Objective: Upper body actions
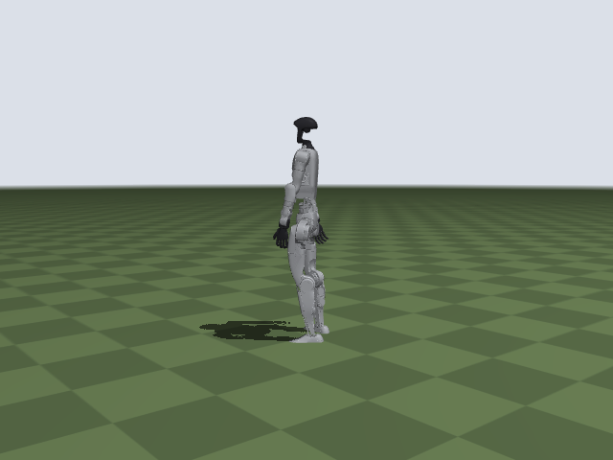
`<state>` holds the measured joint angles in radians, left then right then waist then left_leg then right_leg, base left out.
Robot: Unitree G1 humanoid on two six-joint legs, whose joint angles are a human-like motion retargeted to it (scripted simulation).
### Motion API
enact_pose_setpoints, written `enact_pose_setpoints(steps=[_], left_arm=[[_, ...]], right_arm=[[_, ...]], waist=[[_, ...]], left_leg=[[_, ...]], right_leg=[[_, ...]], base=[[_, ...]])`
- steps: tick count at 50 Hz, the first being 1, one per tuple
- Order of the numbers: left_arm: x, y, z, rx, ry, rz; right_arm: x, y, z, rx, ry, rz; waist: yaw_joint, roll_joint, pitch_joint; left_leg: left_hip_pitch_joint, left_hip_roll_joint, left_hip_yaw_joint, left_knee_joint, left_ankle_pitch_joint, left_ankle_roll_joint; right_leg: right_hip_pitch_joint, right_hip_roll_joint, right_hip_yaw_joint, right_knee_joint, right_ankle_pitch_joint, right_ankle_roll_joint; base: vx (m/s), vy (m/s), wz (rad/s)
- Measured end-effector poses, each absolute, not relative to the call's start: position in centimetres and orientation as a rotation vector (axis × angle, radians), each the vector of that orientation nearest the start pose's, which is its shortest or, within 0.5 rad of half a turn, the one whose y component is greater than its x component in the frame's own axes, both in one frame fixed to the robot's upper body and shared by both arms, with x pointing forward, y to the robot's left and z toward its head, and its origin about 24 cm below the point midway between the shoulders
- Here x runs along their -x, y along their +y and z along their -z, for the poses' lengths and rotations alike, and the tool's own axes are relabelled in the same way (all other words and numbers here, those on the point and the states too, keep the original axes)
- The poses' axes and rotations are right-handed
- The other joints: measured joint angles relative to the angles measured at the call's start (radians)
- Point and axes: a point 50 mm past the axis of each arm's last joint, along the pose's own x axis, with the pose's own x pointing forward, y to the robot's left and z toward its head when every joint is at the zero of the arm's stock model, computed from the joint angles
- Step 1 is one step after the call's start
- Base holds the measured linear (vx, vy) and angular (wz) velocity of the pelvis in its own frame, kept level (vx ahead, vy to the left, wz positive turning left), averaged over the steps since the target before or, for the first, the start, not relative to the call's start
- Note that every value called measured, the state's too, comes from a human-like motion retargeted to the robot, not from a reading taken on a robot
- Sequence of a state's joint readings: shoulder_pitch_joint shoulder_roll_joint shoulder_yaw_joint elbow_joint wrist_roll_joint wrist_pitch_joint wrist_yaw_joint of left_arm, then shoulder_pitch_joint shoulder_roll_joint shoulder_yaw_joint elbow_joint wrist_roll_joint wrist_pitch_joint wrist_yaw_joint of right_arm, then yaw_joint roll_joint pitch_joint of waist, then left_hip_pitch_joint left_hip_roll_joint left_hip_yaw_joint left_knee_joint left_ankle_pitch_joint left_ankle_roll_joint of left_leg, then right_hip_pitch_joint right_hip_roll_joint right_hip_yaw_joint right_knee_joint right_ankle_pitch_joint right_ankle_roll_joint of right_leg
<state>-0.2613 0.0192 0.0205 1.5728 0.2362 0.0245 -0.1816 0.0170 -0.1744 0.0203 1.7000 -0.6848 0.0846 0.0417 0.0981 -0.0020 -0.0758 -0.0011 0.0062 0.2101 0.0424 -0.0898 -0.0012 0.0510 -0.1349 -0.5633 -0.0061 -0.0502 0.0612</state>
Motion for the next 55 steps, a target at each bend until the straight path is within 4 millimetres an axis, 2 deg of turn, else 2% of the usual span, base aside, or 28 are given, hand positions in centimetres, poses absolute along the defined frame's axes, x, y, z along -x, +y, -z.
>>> enact_pose_setpoints(steps=[3,5,7,9,11,13,15,17,20,23,26,28,30,32,34,37,40,41,43,45,48,52,55], left_arm=[[-19.9,11.4,13.5,-0.154,1.05,0.441],[-24.3,9.6,10.7,-0.159,0.861,0.455],[-27.6,8.3,7.9,-0.155,0.701,0.455],[-29.6,7.5,5.7,-0.161,0.577,0.459],[-30.6,7.0,4.5,-0.178,0.507,0.459],[-30.7,6.8,4.3,-0.192,0.489,0.456],[-29.8,6.8,5.2,-0.195,0.518,0.454],[-27.8,7.3,7.2,-0.185,0.604,0.461],[-22.8,9.2,11.4,-0.164,0.817,0.47],[-14.7,11.9,15.7,-0.132,1.132,0.434],[-5.0,15.1,17.8,-0.084,1.507,0.304],[1.9,17.0,17.8,-0.037,1.746,0.153],[8.5,18.2,16.7,0.033,1.937,-0.021],[13.8,18.7,15.2,0.13,2.043,-0.157],[17.9,19.0,13.4,0.228,2.108,-0.239],[22.6,19.2,10.7,0.327,2.206,-0.343],[25.7,19.2,8.5,0.381,2.284,-0.482],[26.0,19.1,8.2,0.387,2.294,-0.526],[26.0,19.0,8.2,0.386,2.286,-0.58],[24.7,18.6,9.4,0.375,2.242,-0.564],[20.6,18.0,12.1,0.38,2.141,-0.434],[11.5,17.4,16.0,0.305,1.947,-0.218],[2.3,16.0,17.8,0.206,1.721,-0.039]], right_arm=[[11.3,-24.7,14.7,0.468,2.088,-0.16],[15.0,-25.3,13.2,0.35,2.169,0.027],[17.5,-25.8,12.1,0.261,2.186,0.175],[19.3,-26.2,11.0,0.214,2.192,0.285],[20.6,-26.7,10.1,0.216,2.209,0.362],[21.3,-27.1,9.5,0.262,2.232,0.412],[21.1,-27.3,9.5,0.326,2.247,0.419],[19.5,-27.0,10.5,0.367,2.227,0.341],[14.7,-26.1,13.1,0.4,2.137,0.116],[7.4,-24.4,15.8,0.445,1.954,-0.158],[-1.6,-21.3,17.4,0.496,1.671,-0.413],[-8.0,-18.5,17.3,0.518,1.444,-0.555],[-13.8,-15.5,16.0,0.532,1.22,-0.663],[-18.7,-12.8,14.0,0.544,1.016,-0.729],[-22.7,-10.5,11.5,0.552,0.831,-0.771],[-26.8,-7.9,7.7,0.548,0.603,-0.826],[-28.5,-6.1,5.1,0.544,0.438,-0.879],[-28.6,-5.7,4.9,0.555,0.403,-0.888],[-28.3,-5.5,5.0,0.594,0.367,-0.889],[-27.2,-6.0,6.4,0.657,0.392,-0.869],[-23.3,-8.2,10.3,0.723,0.566,-0.871],[-14.2,-13.6,15.8,0.718,1.012,-0.841],[-5.1,-18.6,17.7,0.641,1.409,-0.694]], waist=[[-0.005,0.0,0.002],[-0.007,0.002,0.003],[-0.002,0.003,0.009],[0.008,0.003,0.016],[0.018,0.004,0.02],[0.028,0.007,0.021],[0.033,0.013,0.016],[0.036,0.016,0.01],[0.04,0.017,0.003],[0.052,0.022,-0.004],[0.058,0.028,-0.004],[0.056,0.029,0.002],[0.052,0.029,0.004],[0.052,0.028,0.002],[0.06,0.029,0.001],[0.064,0.032,0.007],[0.051,0.031,0.01],[0.045,0.029,0.008],[0.036,0.026,0.004],[0.031,0.025,-0.001],[0.023,0.024,-0.01],[0.013,0.013,-0.018],[0.065,0.003,-0.017]], left_leg=[[-0.01,0.001,0.005,0.002,0.0,0.001],[-0.011,0.002,0.018,0.0,0.0,0.001],[-0.007,0.003,0.036,-0.002,-0.001,0.001],[-0.001,0.003,0.052,-0.003,-0.003,0.0],[0.003,0.002,0.061,-0.004,-0.004,-0.001],[0.004,0.002,0.064,-0.005,-0.005,-0.001],[0.003,0.0,0.059,-0.006,-0.005,0.0],[0.0,-0.001,0.049,-0.006,-0.003,0.001],[-0.002,-0.002,0.037,-0.007,-0.002,0.002],[0.007,0.002,0.04,-0.01,-0.002,0.0],[0.018,0.007,0.046,-0.012,-0.004,-0.002],[0.023,0.01,0.044,-0.013,-0.004,-0.005],[0.025,0.012,0.038,-0.015,-0.004,-0.007],[0.025,0.014,0.036,-0.017,-0.004,-0.01],[0.025,0.017,0.038,-0.02,-0.005,-0.012],[0.027,0.021,0.039,-0.021,-0.007,-0.013],[0.029,0.021,0.031,-0.021,-0.007,-0.013],[0.029,0.02,0.029,-0.021,-0.007,-0.013],[0.028,0.02,0.027,-0.02,-0.007,-0.013],[0.027,0.018,0.029,-0.02,-0.007,-0.013],[0.027,0.015,0.035,-0.02,-0.008,-0.011],[0.023,0.007,0.03,-0.016,-0.005,-0.007],[0.001,0.006,0.078,-0.004,0.013,0.007]], right_leg=[[-0.006,-0.005,-0.003,0.0,0.001,0.005],[-0.013,-0.008,0.004,0.0,0.004,0.008],[-0.017,-0.011,0.008,-0.001,0.009,0.01],[-0.02,-0.014,0.013,0.0,0.013,0.011],[-0.022,-0.017,0.018,0.002,0.014,0.011],[-0.023,-0.017,0.019,0.003,0.014,0.011],[-0.024,-0.016,0.018,0.003,0.013,0.011],[-0.023,-0.015,0.015,0.002,0.011,0.009],[-0.022,-0.012,0.016,0.003,0.008,0.007],[-0.022,-0.005,0.025,0.003,0.007,0.003],[-0.019,0.002,0.036,0.006,0.005,-0.001],[-0.018,0.007,0.043,0.008,0.003,-0.003],[-0.019,0.01,0.051,0.01,0.0,-0.004],[-0.022,0.013,0.057,0.011,-0.001,-0.005],[-0.028,0.017,0.063,0.013,-0.002,-0.005],[-0.03,0.021,0.067,0.015,-0.003,-0.006],[-0.025,0.024,0.062,0.014,-0.004,-0.006],[-0.023,0.024,0.06,0.014,-0.004,-0.006],[-0.022,0.023,0.058,0.013,-0.004,-0.006],[-0.025,0.022,0.059,0.013,-0.004,-0.006],[-0.027,0.02,0.063,0.013,-0.003,-0.006],[-0.021,0.012,0.06,0.013,-0.004,-0.004],[-0.021,0.014,0.111,0.008,0.002,-0.007]], base=[[0.0,0.0,-0.07],[-0.01,0.01,-0.34],[-0.03,0.0,-0.44],[-0.03,0.0,-0.39],[-0.03,0.02,-0.24],[0.0,0.0,0.0],[0.0,0.0,0.0],[0.01,0.02,0.24],[0.0,0.0,0.16],[0.0,0.0,0.0],[0.0,0.0,0.0],[0.0,0.0,0.0],[0.02,-0.05,0.12],[0.0,0.0,0.0],[0.0,0.0,0.0],[0.0,0.0,0.0],[0.0,0.0,0.0],[0.0,0.0,0.0],[0.0,0.0,0.0],[0.0,0.0,0.0],[0.0,0.0,0.0],[0.01,0.01,0.05],[0.02,0.02,-0.33]])
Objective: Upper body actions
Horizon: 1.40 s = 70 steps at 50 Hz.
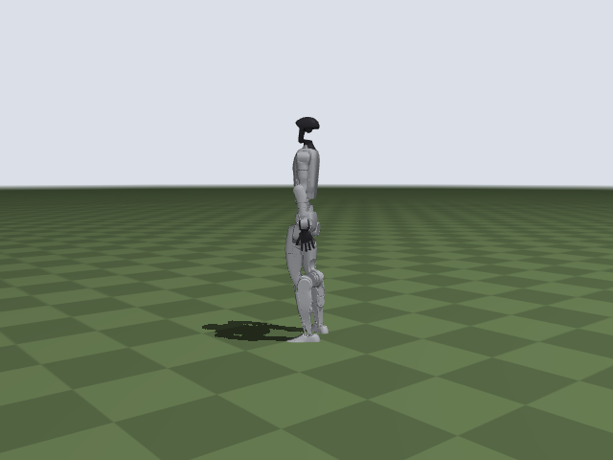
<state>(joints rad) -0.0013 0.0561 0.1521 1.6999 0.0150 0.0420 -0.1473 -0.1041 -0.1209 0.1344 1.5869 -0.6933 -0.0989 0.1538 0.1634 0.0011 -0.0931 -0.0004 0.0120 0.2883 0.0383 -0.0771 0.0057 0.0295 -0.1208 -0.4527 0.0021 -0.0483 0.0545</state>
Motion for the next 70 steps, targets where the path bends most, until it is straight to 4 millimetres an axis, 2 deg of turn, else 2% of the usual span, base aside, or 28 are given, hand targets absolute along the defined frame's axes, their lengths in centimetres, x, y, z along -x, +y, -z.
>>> enact_pose_setpoints(steps=[2,5,8,10,12,15,18,20,22,25,28,31,33,35,37,39,41,43,45,47,50,53,56,59,62,65,68,70], left_arm=[[-4.6,14.2,17.8,0.147,1.536,0.116],[-14.6,10.7,15.6,0.117,1.221,0.315],[-22.5,7.7,11.5,0.089,0.91,0.418],[-26.5,6.4,8.4,0.052,0.728,0.447],[-29.1,5.8,5.9,-0.004,0.596,0.444],[-31.3,5.8,3.6,-0.079,0.486,0.418],[-31.1,5.9,3.8,-0.115,0.491,0.424],[-29.9,6.2,5.2,-0.122,0.544,0.438],[-27.8,7.1,7.4,-0.122,0.636,0.444],[-22.7,9.5,11.6,-0.128,0.831,0.417],[-14.8,13.3,15.7,-0.174,1.104,0.275],[-5.1,17.4,17.7,-0.261,1.462,0.084],[1.7,19.3,17.6,-0.276,1.675,-0.044],[7.4,19.7,16.9,-0.215,1.792,-0.153],[12.0,19.6,15.8,-0.089,1.869,-0.214],[15.9,19.6,14.4,0.012,1.958,-0.274],[19.3,19.6,12.8,0.047,2.054,-0.357],[22.0,19.4,11.3,0.073,2.154,-0.443],[23.6,18.8,10.3,0.131,2.225,-0.517],[23.2,18.4,10.6,0.196,2.209,-0.556],[20.3,18.1,12.4,0.26,2.117,-0.544],[14.5,18.4,15.0,0.279,1.982,-0.441],[6.7,18.0,17.2,0.267,1.807,-0.263],[-2.2,16.6,17.9,0.23,1.584,-0.062],[-10.8,14.9,16.9,0.176,1.328,0.102],[-17.9,13.0,14.5,0.133,1.059,0.214],[-23.4,12.1,11.3,0.073,0.809,0.282],[-25.9,12.1,9.2,0.023,0.676,0.297]], right_arm=[[1.0,-21.5,17.4,0.562,1.656,-0.534],[9.1,-24.7,15.4,0.473,1.944,-0.246],[15.2,-26.9,12.8,0.411,2.113,0.076],[18.1,-27.9,11.0,0.383,2.164,0.276],[19.9,-28.6,9.7,0.369,2.173,0.429],[21.4,-29.0,8.7,0.372,2.177,0.563],[20.9,-28.4,9.2,0.377,2.168,0.577],[19.5,-27.5,10.4,0.359,2.147,0.515],[17.0,-26.5,12.1,0.345,2.109,0.378],[11.3,-24.6,14.9,0.363,2.009,0.054],[3.7,-21.9,17.0,0.412,1.823,-0.333],[-5.3,-18.4,17.6,0.507,1.522,-0.636],[-11.3,-15.4,16.7,0.587,1.287,-0.771],[-16.3,-12.4,15.0,0.646,1.06,-0.858],[-20.2,-9.8,12.8,0.665,0.863,-0.91],[-23.1,-7.6,10.4,0.65,0.694,-0.943],[-25.2,-6.0,8.2,0.62,0.56,-0.959],[-26.4,-4.9,6.7,0.606,0.464,-0.973],[-26.6,-4.3,6.2,0.619,0.416,-0.987],[-25.8,-4.4,6.8,0.645,0.42,-0.994],[-23.4,-5.8,9.2,0.681,0.509,-0.986],[-18.8,-9.2,13.1,0.715,0.75,-0.965],[-12.1,-13.9,16.5,0.749,1.103,-0.895],[-4.4,-18.7,17.6,0.762,1.487,-0.761],[2.9,-22.8,16.8,0.729,1.812,-0.59],[8.3,-25.3,15.4,0.643,1.994,-0.406],[11.3,-26.7,14.2,0.55,2.039,-0.223],[12.5,-27.3,13.7,0.492,2.044,-0.099]], waist=[[-0.079,-0.004,-0.009],[-0.087,-0.011,-0.003],[-0.093,-0.017,-0.007],[-0.092,-0.016,-0.008],[-0.089,-0.015,-0.004],[-0.083,-0.014,0.003],[-0.079,-0.01,-0.002],[-0.076,-0.007,-0.008],[-0.073,-0.003,-0.014],[-0.076,0.002,-0.022],[-0.078,0.012,-0.028],[-0.091,0.017,-0.016],[-0.106,0.017,-0.005],[-0.112,0.015,0.001],[-0.105,0.016,0.005],[-0.097,0.018,0.01],[-0.091,0.019,0.017],[-0.095,0.017,0.022],[-0.108,0.014,0.02],[-0.116,0.013,0.015],[-0.12,0.01,0.009],[-0.114,0.006,0.005],[-0.119,-0.001,0.004],[-0.128,-0.007,0.011],[-0.136,-0.01,0.018],[-0.15,-0.008,0.015],[-0.168,-0.002,0.016],[-0.18,0.002,0.022]], left_leg=[[-0.007,-0.015,-0.086,0.008,-0.012,0.001],[-0.014,-0.019,-0.082,0.011,-0.01,0.006],[-0.019,-0.018,-0.064,0.011,-0.012,0.004],[-0.019,-0.015,-0.046,0.012,-0.014,0.004],[-0.016,-0.012,-0.03,0.012,-0.016,0.004],[-0.009,-0.009,-0.015,0.011,-0.017,0.003],[-0.011,-0.009,-0.018,0.01,-0.017,0.004],[-0.015,-0.01,-0.025,0.009,-0.015,0.006],[-0.019,-0.01,-0.035,0.008,-0.013,0.006],[-0.026,-0.011,-0.052,0.006,-0.009,0.006],[-0.023,-0.008,-0.057,0.002,-0.005,0.005],[-0.015,-0.006,-0.063,0.0,-0.003,0.003],[-0.007,-0.005,-0.064,-0.001,-0.002,0.001],[0.0,-0.004,-0.06,-0.005,-0.003,-0.002],[0.006,0.0,-0.047,-0.009,-0.005,-0.005],[0.01,0.004,-0.036,-0.012,-0.008,-0.008],[0.013,0.008,-0.03,-0.014,-0.008,-0.009],[0.013,0.011,-0.03,-0.015,-0.007,-0.01],[0.011,0.013,-0.034,-0.016,-0.006,-0.011],[0.007,0.015,-0.034,-0.016,-0.004,-0.012],[0.003,0.016,-0.028,-0.015,-0.003,-0.012],[0.0,0.014,-0.032,-0.012,-0.001,-0.01],[-0.005,0.007,-0.053,-0.008,0.004,-0.008],[-0.008,0.002,-0.077,-0.004,0.01,-0.004],[-0.012,0.0,-0.085,0.001,0.011,-0.002],[-0.018,0.002,-0.078,0.003,0.01,-0.001],[-0.017,0.006,-0.063,0.003,0.007,-0.003],[-0.012,0.009,-0.053,0.003,0.005,-0.005]], right_leg=[[0.016,-0.015,-0.087,-0.001,-0.01,0.008],[0.017,-0.022,-0.088,-0.003,-0.008,0.009],[0.006,-0.029,-0.084,-0.004,-0.004,0.009],[-0.002,-0.032,-0.08,-0.003,0.0,0.009],[-0.006,-0.033,-0.076,-0.001,0.003,0.009],[-0.007,-0.033,-0.073,0.001,0.005,0.009],[-0.008,-0.031,-0.075,0.001,0.004,0.008],[-0.008,-0.029,-0.079,0.0,0.002,0.007],[-0.01,-0.027,-0.081,-0.001,0.001,0.006],[-0.013,-0.023,-0.081,0.0,-0.001,0.005],[-0.013,-0.017,-0.078,0.001,-0.003,0.003],[-0.005,-0.011,-0.076,0.002,-0.004,-0.001],[-0.001,-0.008,-0.072,0.002,-0.005,-0.004],[-0.002,-0.004,-0.06,0.004,-0.005,-0.007],[-0.01,-0.001,-0.043,0.008,-0.004,-0.009],[-0.018,0.002,-0.029,0.013,-0.004,-0.009],[-0.022,0.006,-0.021,0.017,-0.004,-0.009],[-0.023,0.01,-0.019,0.017,-0.004,-0.009],[-0.023,0.012,-0.022,0.016,-0.004,-0.009],[-0.026,0.013,-0.023,0.016,-0.003,-0.008],[-0.028,0.012,-0.029,0.014,0.0,-0.007],[-0.023,0.009,-0.041,0.011,0.0,-0.006],[-0.011,0.004,-0.057,0.01,-0.004,-0.005],[0.008,0.001,-0.082,0.004,-0.007,-0.003],[0.018,-0.001,-0.096,0.001,-0.009,-0.001],[0.015,-0.002,-0.1,-0.001,-0.009,0.002],[0.012,-0.001,-0.098,-0.002,-0.007,0.003],[0.011,0.0,-0.091,-0.001,-0.005,0.003]], base=[[-0.01,0.02,1.15],[-0.01,0.0,0.17],[-0.01,-0.01,-0.29],[-0.01,-0.01,-0.44],[-0.03,-0.01,-0.4],[-0.02,0.0,-0.19],[0.0,0.0,0.0],[0.0,0.01,0.11],[-0.01,0.03,0.26],[-0.03,0.02,0.26],[0.0,0.0,0.0],[-0.02,-0.05,0.06],[-0.02,-0.09,0.03],[0.0,-0.08,-0.13],[0.01,-0.05,-0.29],[-0.04,-0.02,-0.29],[-0.03,-0.02,-0.09],[-0.02,-0.06,0.0],[0.01,-0.06,0.06],[0.0,0.0,0.0],[0.0,0.0,0.0],[0.0,0.0,0.0],[0.01,0.02,0.35],[-0.01,0.02,0.41],[0.0,0.01,0.08],[0.0,-0.01,-0.06],[-0.02,-0.05,-0.26],[-0.04,-0.03,-0.26]])
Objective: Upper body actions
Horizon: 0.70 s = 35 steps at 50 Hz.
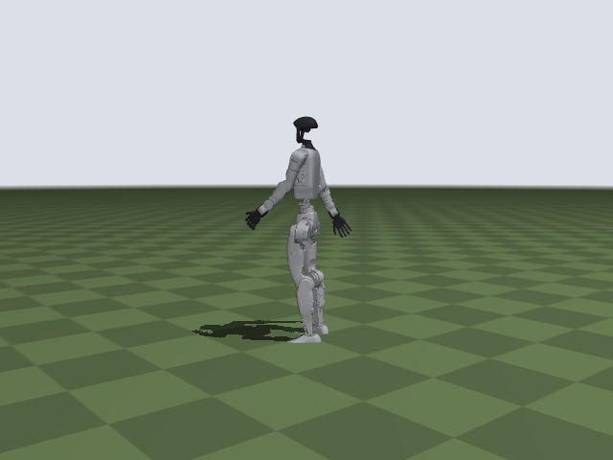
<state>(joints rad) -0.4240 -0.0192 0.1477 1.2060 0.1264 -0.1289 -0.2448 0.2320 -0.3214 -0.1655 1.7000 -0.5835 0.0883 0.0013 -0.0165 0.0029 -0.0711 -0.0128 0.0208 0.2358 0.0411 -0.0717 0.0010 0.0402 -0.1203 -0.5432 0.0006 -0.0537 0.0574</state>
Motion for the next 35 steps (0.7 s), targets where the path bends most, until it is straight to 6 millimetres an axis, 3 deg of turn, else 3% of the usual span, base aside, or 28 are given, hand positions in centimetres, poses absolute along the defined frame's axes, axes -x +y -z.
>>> enact_pose_setpoints(steps=[3,5,9,12,17,20,25,27,30,35], left_arm=[[-27.6,12.7,7.4,-0.04,0.563,0.282],[-27.8,13.0,7.2,-0.065,0.545,0.27],[-25.4,13.8,9.6,-0.101,0.67,0.267],[-21.3,14.9,12.6,-0.131,0.878,0.275],[-10.3,16.8,16.8,-0.069,1.4,0.25],[-4.1,17.3,17.5,0.065,1.618,0.204],[2.7,19.2,17.3,0.158,1.771,0.091],[4.5,20.0,17.1,0.156,1.801,0.017],[6.3,20.9,16.8,0.166,1.827,-0.113],[6.9,20.3,16.9,0.266,1.794,-0.25]], right_arm=[[13.7,-27.7,13.1,0.411,2.052,0.09],[14.1,-27.7,12.9,0.361,2.059,0.21],[13.2,-26.1,13.8,0.262,2.035,0.28],[10.6,-24.2,15.2,0.183,1.972,0.15],[3.5,-21.7,17.2,0.264,1.766,-0.213],[-2.0,-20.7,17.7,0.403,1.558,-0.469],[-9.9,-20.3,16.0,0.662,1.151,-0.729],[-11.4,-20.7,15.3,0.751,1.053,-0.711],[-12.1,-21.7,14.9,0.821,1.008,-0.643],[-9.2,-23.1,16.1,0.711,1.229,-0.514]], waist=[[-0.01,0.005,0.004],[-0.01,0.011,0.005],[-0.006,0.025,0.004],[0.003,0.03,0.004],[0.007,0.036,0.005],[0.023,0.044,0.009],[0.032,0.037,0.009],[0.043,0.031,0.007],[0.062,0.023,0.004],[0.08,0.02,0.005]], left_leg=[[0.009,0.003,0.015,-0.002,-0.002,-0.001],[0.014,0.005,0.022,-0.004,-0.003,-0.001],[0.02,0.008,0.028,-0.008,-0.004,-0.001],[0.023,0.009,0.028,-0.008,-0.004,-0.001],[0.033,0.008,0.025,-0.011,-0.005,-0.002],[0.036,0.013,0.042,-0.011,-0.009,-0.005],[0.028,0.008,0.025,-0.008,-0.008,-0.007],[0.023,0.004,0.015,-0.008,-0.006,-0.006],[0.017,-0.002,-0.002,-0.007,-0.002,-0.005],[0.005,-0.01,-0.035,-0.002,0.004,-0.002]], right_leg=[[-0.001,0.002,0.01,0.003,0.0,-0.002],[-0.002,0.005,0.015,0.005,0.0,-0.003],[-0.002,0.011,0.022,0.006,-0.001,-0.005],[-0.001,0.014,0.027,0.006,-0.001,-0.007],[-0.001,0.015,0.031,0.008,0.001,-0.011],[-0.004,0.016,0.054,0.013,-0.003,-0.006],[-0.005,0.011,0.046,0.014,-0.005,-0.004],[-0.003,0.008,0.039,0.013,-0.006,-0.004],[0.003,0.004,0.024,0.011,-0.009,-0.001],[0.019,0.0,-0.011,0.003,-0.012,0.004]], base=[[-0.04,-0.01,-0.24],[-0.02,0.01,-0.1],[0.0,0.0,0.0],[0.0,0.0,0.0],[0.0,0.0,0.04],[-0.01,0.0,-0.22],[0.01,0.0,0.08],[0.03,0.0,0.24],[0.02,0.01,0.29],[0.01,0.05,0.34]])
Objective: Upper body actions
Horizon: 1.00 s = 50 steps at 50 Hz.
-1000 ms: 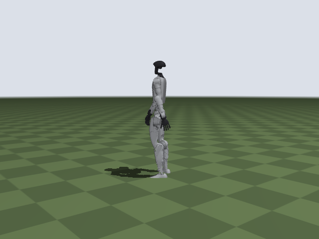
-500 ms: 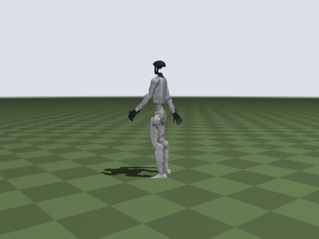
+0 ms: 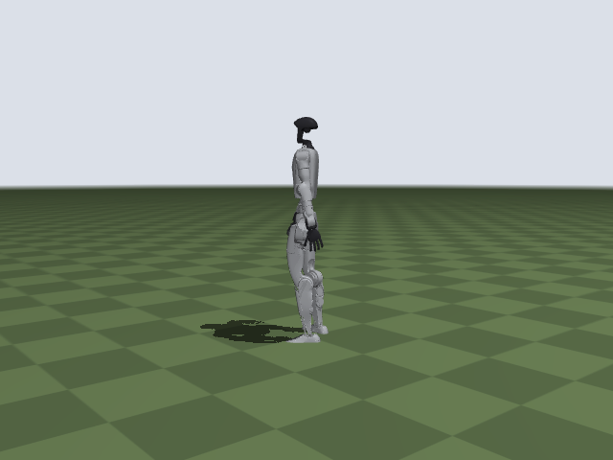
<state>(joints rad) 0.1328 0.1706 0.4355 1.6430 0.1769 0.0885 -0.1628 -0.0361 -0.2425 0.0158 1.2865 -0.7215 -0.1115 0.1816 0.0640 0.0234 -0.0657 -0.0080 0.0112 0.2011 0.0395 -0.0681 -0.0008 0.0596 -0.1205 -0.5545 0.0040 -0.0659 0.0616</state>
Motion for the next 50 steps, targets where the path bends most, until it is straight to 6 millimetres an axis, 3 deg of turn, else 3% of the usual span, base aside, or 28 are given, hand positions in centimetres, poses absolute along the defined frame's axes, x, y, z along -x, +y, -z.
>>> enact_pose_setpoints(steps=[5,10,15,18,23,30,34,41,50], left_arm=[[6.3,18.5,17.2,0.299,1.778,-0.17],[5.1,16.5,17.7,0.217,1.766,0.019],[4.2,16.9,17.8,-0.144,1.793,0.223],[3.4,17.9,17.9,-0.335,1.759,0.294],[2.9,18.6,17.9,-0.341,1.731,0.297],[3.2,17.7,17.8,0.027,1.746,0.17],[3.0,17.5,17.8,0.119,1.734,0.059],[2.4,17.1,17.9,0.107,1.71,0.089],[2.4,16.2,18.0,0.031,1.711,0.219]], right_arm=[[-3.8,-23.8,17.0,0.503,1.562,-0.396],[-0.3,-23.0,17.3,0.553,1.644,-0.454],[1.8,-21.7,17.5,0.743,1.637,-0.655],[2.5,-21.0,17.5,0.748,1.669,-0.755],[2.0,-21.1,17.5,0.664,1.696,-0.658],[-0.5,-21.9,17.4,0.572,1.668,-0.573],[-1.9,-21.8,17.5,0.518,1.621,-0.505],[-2.6,-21.1,17.6,0.441,1.584,-0.467],[-0.8,-20.2,17.7,0.489,1.643,-0.575]], waist=[[0.014,-0.001,-0.005],[0.008,-0.004,-0.013],[0.024,-0.008,-0.012],[0.029,-0.007,-0.016],[-0.011,0.003,-0.033],[-0.02,0.011,-0.048],[-0.021,0.012,-0.054],[-0.024,0.01,-0.06],[-0.019,0.004,-0.065]], left_leg=[[-0.018,-0.008,-0.03,0.004,0.007,0.002],[-0.038,-0.015,-0.059,0.008,0.014,0.003],[-0.043,-0.01,-0.046,0.012,0.016,-0.003],[-0.04,-0.009,-0.037,0.01,0.014,-0.003],[-0.041,-0.008,-0.042,0.005,0.009,-0.002],[-0.034,0.003,0.0,0.003,-0.002,-0.002],[-0.029,0.005,0.014,0.001,-0.006,-0.003],[-0.023,0.005,0.021,-0.002,-0.009,-0.002],[-0.02,0.002,0.014,-0.003,-0.009,-0.001]], right_leg=[[0.01,-0.005,-0.035,-0.005,-0.004,0.008],[0.018,-0.009,-0.069,-0.013,-0.008,0.015],[0.016,-0.012,-0.052,-0.015,-0.006,0.015],[0.015,-0.005,-0.043,-0.021,-0.006,0.011],[-0.003,-0.006,-0.052,-0.015,-0.001,0.011],[-0.027,-0.005,-0.015,-0.005,0.003,0.011],[-0.034,-0.005,-0.004,-0.002,0.005,0.01],[-0.034,-0.004,0.002,-0.001,0.004,0.01],[-0.027,-0.003,-0.004,-0.003,0.001,0.01]], base=[[0.01,0.05,0.35],[0.02,0.0,0.33],[0.0,0.0,-0.14],[-0.01,0.0,-0.21],[0.0,0.0,0.04],[-0.02,0.01,-0.3],[0.01,0.0,-0.14],[0.0,0.0,0.0],[0.0,0.0,0.0]])
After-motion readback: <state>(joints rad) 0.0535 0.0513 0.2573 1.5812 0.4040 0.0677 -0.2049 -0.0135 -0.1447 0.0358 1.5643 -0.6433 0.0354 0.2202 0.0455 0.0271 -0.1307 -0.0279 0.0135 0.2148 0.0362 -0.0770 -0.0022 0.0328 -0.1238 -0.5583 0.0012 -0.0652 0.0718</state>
